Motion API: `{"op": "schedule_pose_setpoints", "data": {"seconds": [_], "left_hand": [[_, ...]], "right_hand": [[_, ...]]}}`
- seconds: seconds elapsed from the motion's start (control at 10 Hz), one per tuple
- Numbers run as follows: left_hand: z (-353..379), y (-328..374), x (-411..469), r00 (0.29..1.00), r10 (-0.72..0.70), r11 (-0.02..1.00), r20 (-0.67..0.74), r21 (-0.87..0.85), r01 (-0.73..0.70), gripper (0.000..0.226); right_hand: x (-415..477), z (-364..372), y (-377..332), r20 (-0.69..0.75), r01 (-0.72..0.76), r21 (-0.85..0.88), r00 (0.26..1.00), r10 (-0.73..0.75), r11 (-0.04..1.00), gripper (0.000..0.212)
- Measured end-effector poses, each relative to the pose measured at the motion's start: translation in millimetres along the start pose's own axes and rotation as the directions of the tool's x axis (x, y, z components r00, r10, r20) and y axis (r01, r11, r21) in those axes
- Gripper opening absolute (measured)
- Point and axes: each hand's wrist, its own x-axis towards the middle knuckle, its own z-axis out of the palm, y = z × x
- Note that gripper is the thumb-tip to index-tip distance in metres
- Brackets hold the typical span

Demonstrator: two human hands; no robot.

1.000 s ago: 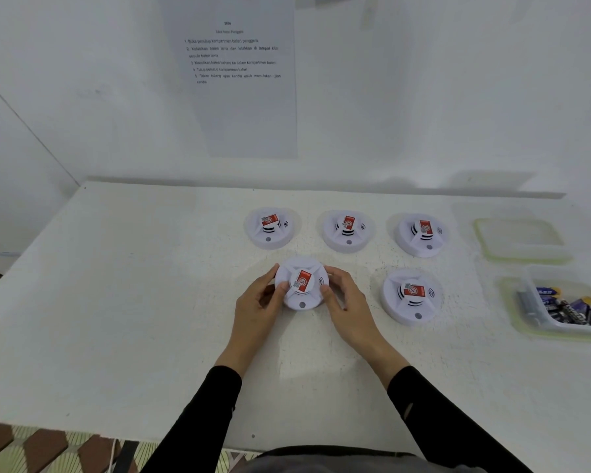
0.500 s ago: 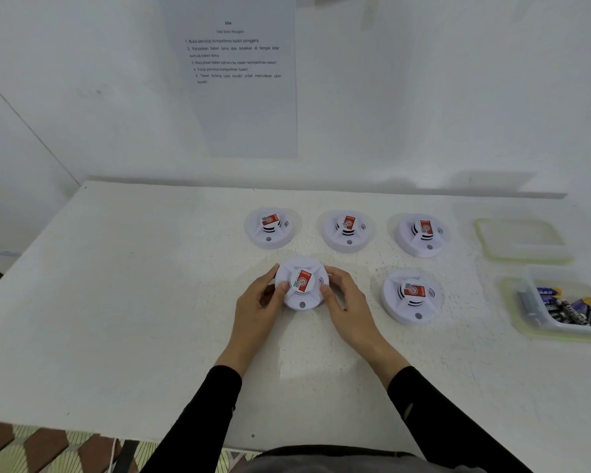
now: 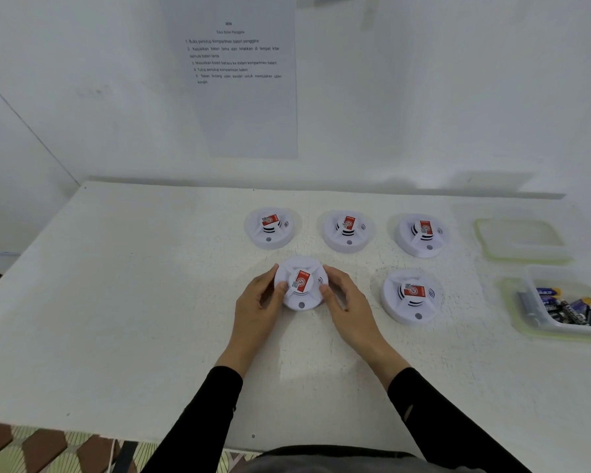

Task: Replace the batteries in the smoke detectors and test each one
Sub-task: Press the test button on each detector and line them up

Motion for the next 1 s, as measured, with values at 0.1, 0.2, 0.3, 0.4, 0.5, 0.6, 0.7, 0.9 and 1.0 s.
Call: {"op": "schedule_pose_setpoints", "data": {"seconds": [0.1, 0.2, 0.3, 0.4, 0.5, 0.6, 0.7, 0.9, 1.0], "left_hand": [[1, -1, 1, 1.0, -0.01, 1.0, -0.016, 0.024, 0.01, 0.039], [4, 0, 1, 0.999, -0.024, 0.999, -0.04, 0.042, 0.026, 0.039], [5, 1, 2, 0.998, -0.033, 0.998, -0.055, 0.058, 0.036, 0.038], [4, 1, 2, 0.998, -0.032, 0.993, -0.058, 0.112, 0.039, 0.037], [6, 1, 3, 0.998, -0.027, 0.989, -0.063, 0.142, 0.035, 0.035], [9, 2, 2, 0.997, -0.033, 0.986, -0.075, 0.16, 0.044, 0.034], [12, 3, 4, 0.995, -0.051, 0.984, -0.085, 0.169, 0.064, 0.033], [-5, 16, -6, 0.985, -0.152, 0.987, -0.086, 0.043, 0.156, 0.036], [-30, 16, -43, 0.98, -0.146, 0.989, -0.135, -0.015, 0.145, 0.027]], "right_hand": [[0, 1, 3, -0.012, -0.025, -0.023, 1.0, 0.025, 0.999, 0.037], [2, 3, 7, -0.039, -0.031, -0.069, 0.999, 0.029, 0.997, 0.039], [4, 6, 10, -0.066, -0.011, -0.119, 0.998, 0.004, 0.993, 0.039], [5, 7, 10, -0.079, -0.014, -0.134, 0.997, 0.003, 0.991, 0.038], [4, 9, 11, -0.091, -0.006, -0.163, 0.996, -0.009, 0.987, 0.037], [4, 9, 10, -0.098, -0.004, -0.198, 0.995, -0.016, 0.98, 0.036], [4, 10, 8, -0.096, -0.022, -0.211, 0.995, 0.002, 0.977, 0.037], [-8, -16, -21, 0.031, -0.205, 0.027, 0.978, 0.204, 0.978, 0.035], [-27, -61, -49, -0.035, -0.184, 0.094, 0.982, 0.188, 0.979, 0.025]]}}
